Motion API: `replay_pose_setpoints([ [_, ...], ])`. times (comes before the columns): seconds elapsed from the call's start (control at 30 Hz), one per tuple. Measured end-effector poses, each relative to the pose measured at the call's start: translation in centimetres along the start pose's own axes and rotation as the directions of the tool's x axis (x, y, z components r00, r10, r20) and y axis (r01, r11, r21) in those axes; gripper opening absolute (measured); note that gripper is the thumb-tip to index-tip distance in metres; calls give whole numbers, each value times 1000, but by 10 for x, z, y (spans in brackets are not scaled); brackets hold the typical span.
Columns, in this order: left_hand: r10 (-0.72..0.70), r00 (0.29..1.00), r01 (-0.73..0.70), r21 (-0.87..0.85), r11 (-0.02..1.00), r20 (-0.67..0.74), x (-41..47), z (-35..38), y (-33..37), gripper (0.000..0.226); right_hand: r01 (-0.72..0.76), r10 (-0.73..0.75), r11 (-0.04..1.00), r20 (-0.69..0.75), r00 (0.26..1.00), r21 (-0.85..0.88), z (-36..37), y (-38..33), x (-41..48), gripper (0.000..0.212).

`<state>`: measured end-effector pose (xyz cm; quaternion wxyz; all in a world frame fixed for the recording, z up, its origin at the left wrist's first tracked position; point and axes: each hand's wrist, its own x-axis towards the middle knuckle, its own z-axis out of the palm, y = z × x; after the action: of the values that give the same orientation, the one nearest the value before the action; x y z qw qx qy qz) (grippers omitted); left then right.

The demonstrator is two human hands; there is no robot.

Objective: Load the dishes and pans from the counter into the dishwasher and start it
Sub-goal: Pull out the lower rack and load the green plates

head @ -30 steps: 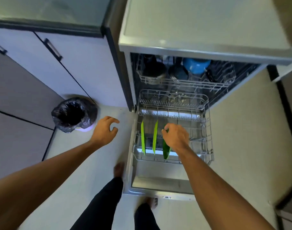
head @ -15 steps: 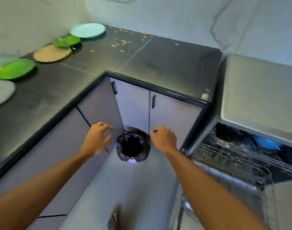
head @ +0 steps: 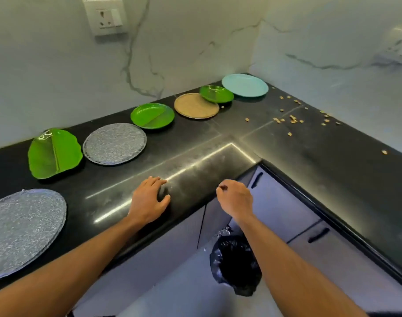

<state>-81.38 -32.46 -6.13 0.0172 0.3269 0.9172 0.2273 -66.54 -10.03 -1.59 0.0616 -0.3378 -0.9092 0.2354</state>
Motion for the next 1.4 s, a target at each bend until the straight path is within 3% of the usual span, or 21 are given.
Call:
replay_pose_setpoints([
  [0.2, -117, 992, 122, 89, 989, -56, 71, 17, -22, 62, 138, -145, 986, 65, 987, 96, 37, -32, 109, 22],
  [0.4, -203, 971, 218, 123, 968, -124, 153, 26, -27, 63, 180, -189, 973, 52, 981, 142, 76, -94, 209, 25],
  [0.73, -263, 951, 293, 204, 934, -165, 179, 32, -27, 57, -67, 15, 934, 149, 989, 351, 108, -166, 326, 54],
  [0.9, -285, 946, 312, 203, 928, -152, 177, 33, -25, 60, -211, 113, 865, 231, 966, 456, 107, -172, 336, 32],
  [1.2, -252, 954, 283, 204, 937, -163, 178, 35, -23, 60, -266, 132, 696, 246, 960, 666, 93, -139, 302, 24],
  [1.3, -242, 955, 275, 199, 941, -174, 179, 35, -26, 57, -333, 189, 556, 275, 943, 762, 89, -122, 267, 18],
  [1.4, -222, 961, 249, 174, 953, -164, 177, 35, -27, 56, -376, 307, 342, 276, 911, 861, 78, -96, 225, 15],
])
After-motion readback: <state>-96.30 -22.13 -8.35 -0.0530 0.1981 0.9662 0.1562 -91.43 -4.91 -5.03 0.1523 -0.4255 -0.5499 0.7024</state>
